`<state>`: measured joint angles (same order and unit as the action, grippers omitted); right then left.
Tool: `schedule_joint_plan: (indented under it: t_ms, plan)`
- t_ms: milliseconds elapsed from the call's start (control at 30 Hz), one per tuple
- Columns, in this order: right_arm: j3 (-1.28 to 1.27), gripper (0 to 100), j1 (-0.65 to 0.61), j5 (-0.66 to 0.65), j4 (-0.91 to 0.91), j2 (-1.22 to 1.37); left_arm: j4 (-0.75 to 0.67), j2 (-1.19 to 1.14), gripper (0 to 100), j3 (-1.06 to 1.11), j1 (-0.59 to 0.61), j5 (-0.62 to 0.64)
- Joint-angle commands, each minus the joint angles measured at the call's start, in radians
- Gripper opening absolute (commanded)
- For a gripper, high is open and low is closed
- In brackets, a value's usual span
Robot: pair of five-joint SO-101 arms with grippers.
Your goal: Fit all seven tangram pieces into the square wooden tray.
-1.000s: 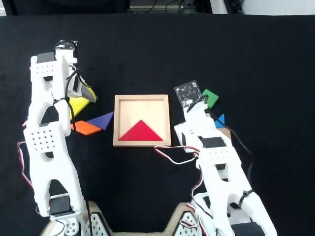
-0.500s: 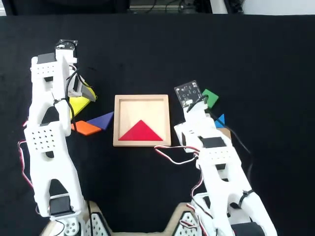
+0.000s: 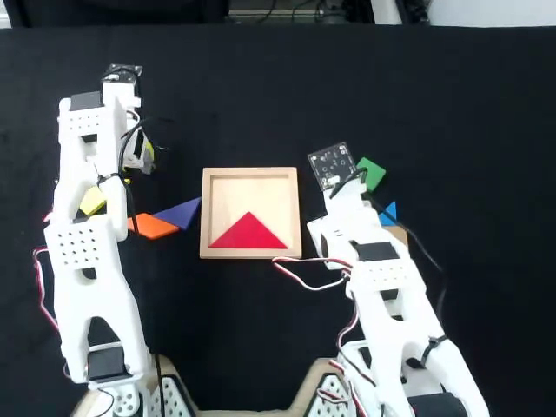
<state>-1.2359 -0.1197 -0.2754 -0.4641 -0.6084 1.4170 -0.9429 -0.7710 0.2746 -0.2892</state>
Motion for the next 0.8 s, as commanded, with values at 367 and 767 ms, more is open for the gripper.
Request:
schedule_joint_plan:
  t_ms: [367, 767]
  plan:
    - [-0.002, 1.1, 0.009, 0.0, 0.017, -0.028, 0.236, 0.172, 29, -0.355, 0.104, -0.446]
    - [-0.004, 1.1, 0.009, 0.0, 0.017, -0.028, 0.342, 0.173, 28, -0.332, 0.384, -0.873]
